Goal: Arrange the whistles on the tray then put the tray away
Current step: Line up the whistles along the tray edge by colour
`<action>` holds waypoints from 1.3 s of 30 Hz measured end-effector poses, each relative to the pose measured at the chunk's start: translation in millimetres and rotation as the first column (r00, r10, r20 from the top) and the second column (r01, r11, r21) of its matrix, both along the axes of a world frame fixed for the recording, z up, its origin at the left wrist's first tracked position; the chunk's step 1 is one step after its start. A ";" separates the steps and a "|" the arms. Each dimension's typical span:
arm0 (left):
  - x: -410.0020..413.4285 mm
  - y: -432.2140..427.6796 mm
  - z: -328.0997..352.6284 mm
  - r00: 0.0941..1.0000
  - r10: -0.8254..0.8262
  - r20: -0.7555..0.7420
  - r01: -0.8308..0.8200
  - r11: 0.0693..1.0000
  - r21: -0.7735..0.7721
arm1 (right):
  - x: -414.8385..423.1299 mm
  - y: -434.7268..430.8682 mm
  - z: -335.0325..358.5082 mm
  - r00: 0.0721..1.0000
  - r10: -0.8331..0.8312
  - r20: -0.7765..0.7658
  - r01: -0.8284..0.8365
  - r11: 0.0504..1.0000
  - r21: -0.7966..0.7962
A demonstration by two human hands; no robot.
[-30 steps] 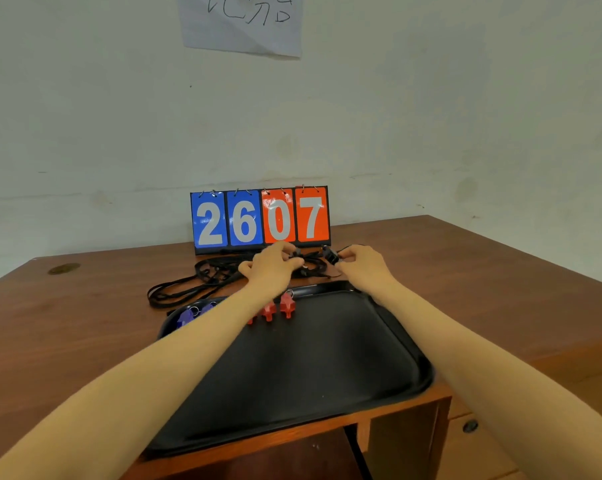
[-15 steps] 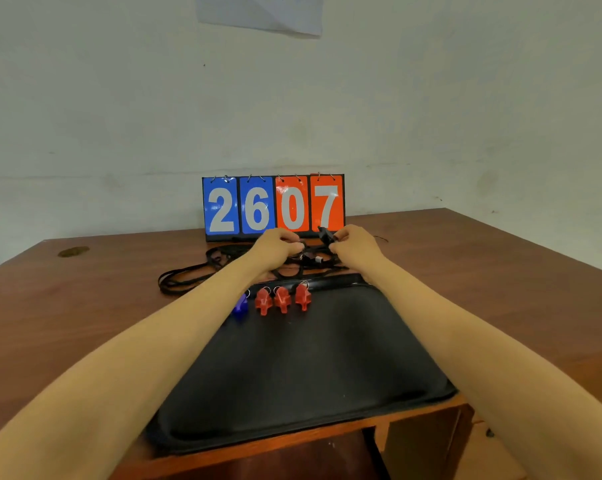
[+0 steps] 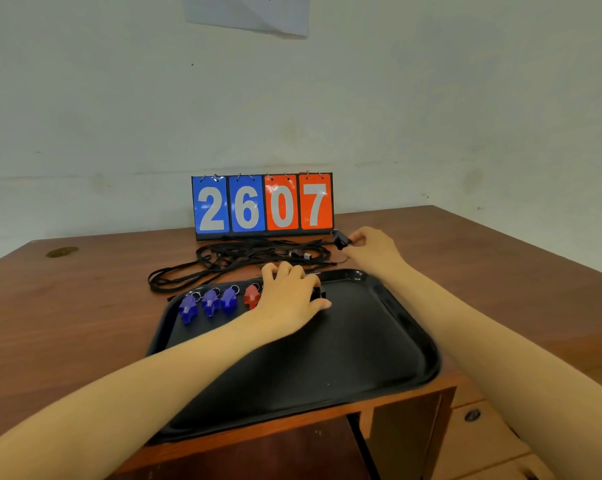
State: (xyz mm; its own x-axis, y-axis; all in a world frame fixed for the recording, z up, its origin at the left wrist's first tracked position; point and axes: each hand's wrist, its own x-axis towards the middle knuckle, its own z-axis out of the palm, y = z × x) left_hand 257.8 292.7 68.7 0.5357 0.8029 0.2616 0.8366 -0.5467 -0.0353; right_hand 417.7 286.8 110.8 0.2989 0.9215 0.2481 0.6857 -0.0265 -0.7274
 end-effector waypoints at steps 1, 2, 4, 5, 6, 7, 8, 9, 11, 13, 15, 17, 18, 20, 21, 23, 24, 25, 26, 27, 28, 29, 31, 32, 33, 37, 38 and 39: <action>-1.9 1.6 1.8 1.000 -0.002 0.010 0.002 1.000 0.002 | 0.1 -0.4 -0.1 1.000 0.006 0.008 -0.005 1.000 -0.007; -3.9 2.7 3.4 1.000 -0.010 0.024 0.010 1.000 -0.005 | -0.2 -1.3 -0.5 1.000 0.009 0.022 -0.008 1.000 -0.018; -7.0 4.5 5.2 0.998 -0.047 0.044 0.048 0.998 -0.028 | -0.6 -3.4 -2.2 0.998 0.012 0.063 -0.008 0.999 -0.050; -7.8 5.4 5.1 0.997 -0.061 0.047 0.063 0.997 -0.040 | -0.7 -4.4 -3.6 0.997 0.017 0.081 -0.011 0.997 -0.070; -8.4 6.1 4.7 0.997 -0.065 0.048 0.067 0.996 -0.050 | -1.2 -6.3 -4.7 0.995 0.026 0.093 -0.017 0.996 -0.090; -8.7 6.9 4.5 0.997 -0.058 0.051 0.061 0.997 -0.055 | -1.8 -8.5 -5.3 0.995 0.034 0.098 -0.023 0.994 -0.108; -8.7 8.1 4.8 0.997 -0.045 0.055 0.048 0.997 -0.057 | -2.0 -10.5 -5.4 0.994 0.042 0.102 -0.030 0.992 -0.122; -9.1 9.8 5.0 0.998 -0.031 0.061 0.035 0.998 -0.061 | -1.9 -11.9 -5.5 0.993 0.049 0.106 -0.035 0.990 -0.134; -10.7 12.7 5.9 0.998 -0.006 0.070 0.012 0.997 -0.073 | -1.7 -14.6 -5.0 0.991 0.062 0.115 -0.044 0.987 -0.155; -12.5 15.2 7.0 0.997 0.016 0.072 -0.010 0.996 -0.083 | -1.3 -16.6 -4.6 0.990 0.074 0.121 -0.052 0.984 -0.173; -12.7 16.2 7.5 0.997 0.027 0.067 -0.021 0.996 -0.084 | -1.1 -17.7 -4.9 0.988 0.084 0.132 -0.058 0.981 -0.187; -11.5 16.0 6.8 0.998 0.023 0.060 -0.019 0.997 -0.069 | -1.6 -18.5 -5.9 0.985 0.087 0.148 -0.055 0.977 -0.204; -10.9 15.7 6.6 0.998 0.020 0.060 -0.017 0.998 -0.060 | -1.8 -18.3 -6.5 0.983 0.087 0.160 -0.051 0.975 -0.217; -10.6 15.5 6.3 0.998 0.019 0.063 -0.016 0.999 -0.050 | -1.8 -17.5 -8.0 0.978 0.093 0.188 -0.044 0.967 -0.251; -10.7 15.4 5.9 0.998 0.021 0.065 -0.018 0.999 -0.049 | -1.9 -16.5 -8.6 0.975 0.098 0.202 -0.041 0.962 -0.269; -10.9 14.9 5.0 0.997 0.018 0.070 -0.014 0.999 -0.047 | -3.0 -14.7 -9.7 0.969 0.093 0.230 -0.021 0.954 -0.299; -11.0 14.7 4.5 0.997 0.014 0.072 -0.011 0.999 -0.047 | -4.0 -13.2 -10.5 0.967 0.083 0.241 -0.004 0.950 -0.311; -10.9 14.8 4.3 0.997 0.013 0.074 -0.010 0.999 -0.046 | -5.3 -11.5 -11.4 0.965 0.073 0.251 0.012 0.947 -0.320; -10.9 14.4 4.3 0.997 0.014 0.075 -0.011 0.999 -0.047 | -6.8 -10.4 -12.4 0.963 0.070 0.260 0.020 0.944 -0.328; -10.7 14.1 4.5 0.997 0.017 0.077 -0.013 0.999 -0.050 | -8.2 -9.1 -13.9 0.961 0.073 0.267 0.023 0.941 -0.339; -10.9 13.9 5.0 0.997 0.019 0.077 -0.015 0.999 -0.052 | -9.7 -8.2 -15.3 0.959 0.078 0.272 0.023 0.937 -0.348; -10.8 13.9 5.3 0.997 0.021 0.077 -0.017 0.998 -0.054 | -11.2 -7.7 -16.7 0.957 0.084 0.276 0.021 0.934 -0.356; -11.0 13.9 4.9 0.997 0.023 0.076 -0.019 0.998 -0.054 | -14.2 -6.8 -19.7 0.953 0.095 0.287 0.016 0.933 -0.360; -11.1 14.2 4.4 0.997 0.023 0.076 -0.019 0.998 -0.052 | -15.5 -6.3 -21.2 0.950 0.096 0.296 0.018 0.933 -0.359; -11.4 14.7 3.8 0.997 0.024 0.077 -0.020 0.999 -0.048 | -16.6 -5.6 -22.3 0.947 0.094 0.307 0.023 0.934 -0.356; -11.5 15.5 3.2 0.996 0.021 0.086 -0.017 0.999 -0.051 | -18.6 -4.6 -22.0 0.928 0.091 0.361 0.038 0.942 -0.333; -11.5 15.4 3.4 0.996 0.020 0.085 -0.015 0.999 -0.052 | -17.7 -5.2 -20.9 0.926 0.096 0.364 0.030 0.945 -0.324; -11.4 15.3 3.7 0.996 0.020 0.083 -0.015 0.998 -0.053 | -15.8 -5.6 -19.8 0.929 0.110 0.353 0.008 0.948 -0.318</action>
